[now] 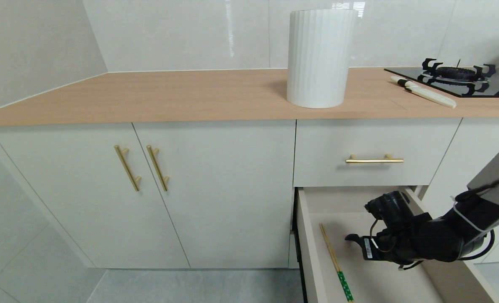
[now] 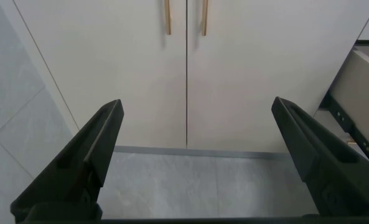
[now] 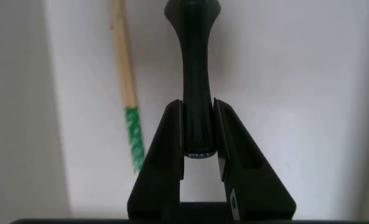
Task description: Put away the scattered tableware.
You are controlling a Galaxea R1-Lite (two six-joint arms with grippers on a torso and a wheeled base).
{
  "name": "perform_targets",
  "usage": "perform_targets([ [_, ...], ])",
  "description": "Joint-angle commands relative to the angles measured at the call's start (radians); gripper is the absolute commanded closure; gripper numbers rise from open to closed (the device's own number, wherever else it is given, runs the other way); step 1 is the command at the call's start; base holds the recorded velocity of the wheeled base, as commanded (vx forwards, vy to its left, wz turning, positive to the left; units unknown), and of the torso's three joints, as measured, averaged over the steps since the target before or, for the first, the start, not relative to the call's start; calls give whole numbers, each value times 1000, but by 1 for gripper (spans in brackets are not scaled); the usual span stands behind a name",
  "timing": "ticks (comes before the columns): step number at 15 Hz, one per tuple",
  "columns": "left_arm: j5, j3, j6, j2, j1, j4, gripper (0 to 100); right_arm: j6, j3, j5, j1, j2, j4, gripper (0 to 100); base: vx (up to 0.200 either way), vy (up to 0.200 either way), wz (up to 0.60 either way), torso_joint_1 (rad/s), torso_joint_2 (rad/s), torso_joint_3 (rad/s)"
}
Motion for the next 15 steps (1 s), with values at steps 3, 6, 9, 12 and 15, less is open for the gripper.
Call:
perform_targets([
  [3,1,0,0,1,0,0,0,0,2,0,-4,88,-5,100,0,0,0,0,0,0],
  [6,1,0,0,1,0,0,0,-1,8,0,-15,122,-30,100,0,0,0,0,0,0],
  [9,1,0,0,1,0,0,0,-1,13,-1,-26,129,-57,100,0,0,0,0,0,0],
  [12,1,0,0,1,0,0,0,-9,13,-1,-29,128,-57,100,0,0,0,0,0,0],
  [15,1,0,0,1,0,0,0,-24,24,-1,-29,131,-74,100,0,0,0,0,0,0],
])
